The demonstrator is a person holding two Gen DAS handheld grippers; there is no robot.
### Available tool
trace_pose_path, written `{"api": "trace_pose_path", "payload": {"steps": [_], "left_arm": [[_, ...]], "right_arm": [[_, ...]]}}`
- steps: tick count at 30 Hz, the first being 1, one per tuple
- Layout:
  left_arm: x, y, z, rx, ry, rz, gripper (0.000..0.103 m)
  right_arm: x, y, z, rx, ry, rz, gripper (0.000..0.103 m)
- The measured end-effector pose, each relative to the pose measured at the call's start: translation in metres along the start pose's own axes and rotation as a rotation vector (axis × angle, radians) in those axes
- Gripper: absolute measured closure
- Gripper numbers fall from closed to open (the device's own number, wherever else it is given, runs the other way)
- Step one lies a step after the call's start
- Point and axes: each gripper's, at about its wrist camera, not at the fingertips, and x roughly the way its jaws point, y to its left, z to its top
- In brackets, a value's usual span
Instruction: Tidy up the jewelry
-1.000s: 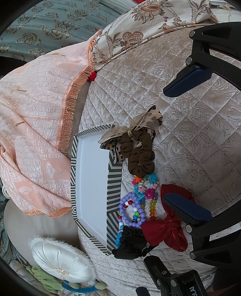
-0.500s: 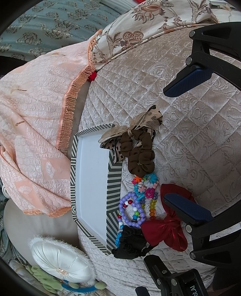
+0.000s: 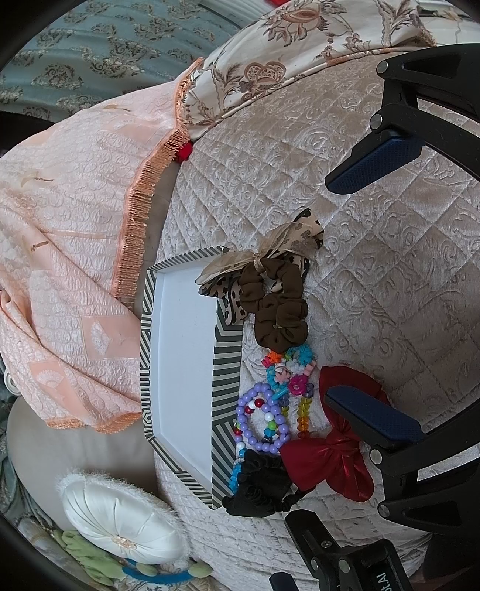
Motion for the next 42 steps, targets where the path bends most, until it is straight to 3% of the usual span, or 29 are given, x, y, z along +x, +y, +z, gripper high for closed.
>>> {"api": "trace_pose_path", "payload": {"steps": [26, 34, 38, 42], "left_arm": [[0.000, 0.000, 0.000, -0.001, 0.000, 0.000, 0.000], [0.001, 0.001, 0.000, 0.006, 0.000, 0.007, 0.000], [0.008, 0.015, 0.009, -0.026, 0.044, -0.011, 0.000], [-0.005, 0.046, 0.029, -0.052, -0.003, 0.072, 0.000]], "right_arm": [[0.002, -0.005, 0.000, 0.023, 0.009, -0.007, 0.000], [0.003, -0.009, -0.001, 0.041, 0.002, -0.045, 0.000], [0.007, -0.016, 0.001, 0.079, 0.024, -0.042, 0.000], [0.006, -0.031, 0.003, 0.124, 0.002, -0.022, 0.000]]}}
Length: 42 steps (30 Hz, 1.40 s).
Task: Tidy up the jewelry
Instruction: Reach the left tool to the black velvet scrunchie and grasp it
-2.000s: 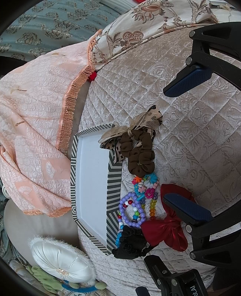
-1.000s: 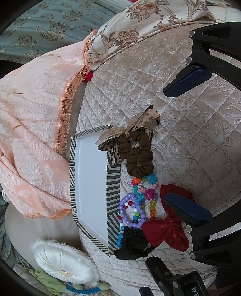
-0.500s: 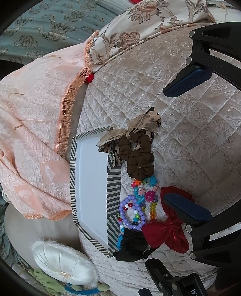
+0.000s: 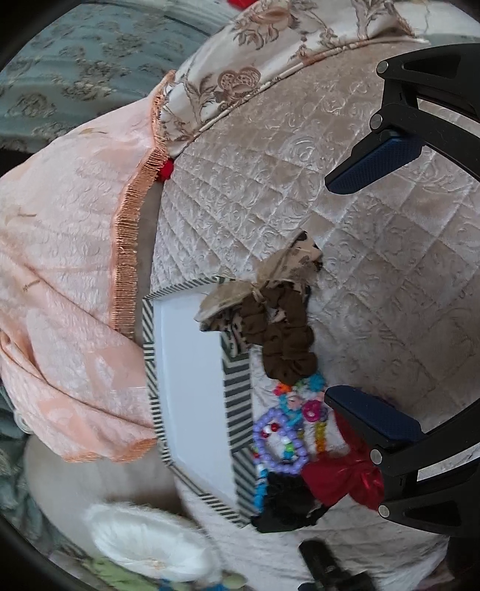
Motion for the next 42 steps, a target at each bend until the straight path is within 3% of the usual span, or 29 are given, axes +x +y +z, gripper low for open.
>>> {"api": "trace_pose_path", "payload": {"steps": [5, 7, 10, 15, 18, 21, 24, 27, 29, 32, 34, 42], "left_arm": [[-0.019, 0.039, 0.020, 0.004, -0.099, -0.018, 0.000], [-0.014, 0.049, 0.018, 0.022, -0.070, -0.032, 0.000], [0.008, 0.061, 0.008, 0.015, 0.015, 0.007, 0.000], [0.042, 0.053, -0.012, 0.035, 0.051, -0.039, 0.000], [0.047, 0.039, -0.004, 0.027, 0.011, -0.117, 0.000], [0.043, 0.026, 0.014, -0.021, -0.030, -0.243, 0.000], [0.050, 0.004, 0.033, -0.028, -0.022, -0.320, 0.000], [0.073, -0.014, 0.039, 0.042, -0.003, -0.201, 0.000], [0.092, -0.006, 0.032, 0.019, 0.068, -0.128, 0.000], [0.103, 0.012, 0.010, 0.016, 0.157, -0.173, 0.000], [0.103, 0.022, -0.004, 0.028, 0.172, -0.206, 0.000], [0.091, 0.045, -0.015, 0.010, 0.066, -0.305, 0.000]], "right_arm": [[-0.012, -0.037, 0.001, 0.100, -0.092, -0.003, 0.000], [-0.011, -0.053, 0.000, 0.144, -0.091, 0.015, 0.000], [-0.009, -0.079, -0.003, 0.242, -0.058, 0.085, 0.000], [-0.013, -0.083, -0.005, 0.162, -0.065, 0.090, 0.000], [-0.012, -0.083, -0.008, 0.130, -0.066, 0.117, 0.000], [-0.007, -0.083, -0.011, 0.078, -0.050, 0.089, 0.000], [-0.002, -0.090, -0.014, 0.072, -0.021, 0.070, 0.000], [-0.003, -0.098, -0.013, 0.127, -0.013, 0.070, 0.000], [-0.005, -0.097, -0.010, 0.157, -0.019, 0.079, 0.000], [-0.007, -0.087, -0.006, 0.168, -0.025, 0.075, 0.000], [-0.004, -0.074, -0.003, 0.138, -0.019, 0.063, 0.000], [0.005, -0.037, 0.004, 0.099, 0.007, 0.055, 0.000]]}}
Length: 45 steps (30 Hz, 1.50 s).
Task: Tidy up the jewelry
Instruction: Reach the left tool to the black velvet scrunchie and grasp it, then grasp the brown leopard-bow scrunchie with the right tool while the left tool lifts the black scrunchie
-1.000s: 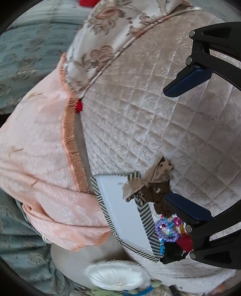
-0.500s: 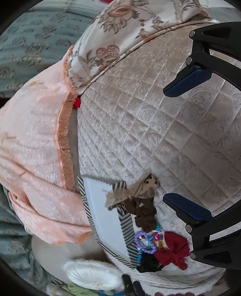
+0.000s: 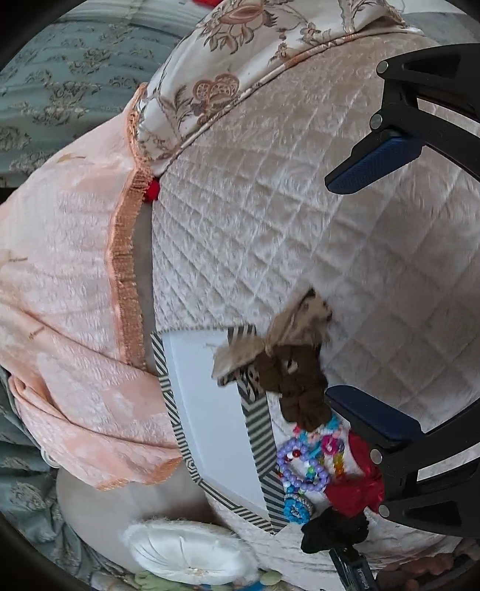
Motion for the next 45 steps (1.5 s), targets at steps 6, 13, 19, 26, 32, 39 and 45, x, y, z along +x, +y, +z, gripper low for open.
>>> {"api": "trace_pose_path", "payload": {"steps": [6, 13, 19, 26, 32, 39, 45], "left_arm": [[0.015, 0.005, 0.036, -0.026, -0.016, -0.026, 0.000], [0.029, -0.006, 0.031, 0.016, 0.062, -0.131, 0.074], [-0.013, -0.003, 0.034, -0.032, -0.028, -0.136, 0.090], [-0.062, 0.002, 0.035, -0.022, -0.156, -0.054, 0.090], [-0.075, 0.017, 0.016, -0.072, -0.180, -0.027, 0.090], [-0.059, 0.044, -0.008, -0.134, -0.149, -0.013, 0.090], [-0.051, 0.060, -0.011, -0.183, -0.140, 0.007, 0.090]], "right_arm": [[0.009, 0.016, 0.001, -0.034, 0.022, -0.018, 0.000], [0.001, 0.010, 0.002, -0.035, 0.006, -0.042, 0.000], [0.009, -0.002, -0.002, -0.007, 0.024, -0.053, 0.000], [0.004, 0.004, -0.003, -0.011, -0.001, 0.009, 0.000], [0.001, -0.005, -0.005, -0.018, 0.033, 0.067, 0.000], [0.000, -0.021, 0.000, -0.111, 0.031, 0.233, 0.016], [0.022, -0.013, 0.024, -0.129, -0.028, 0.341, 0.033]]}}
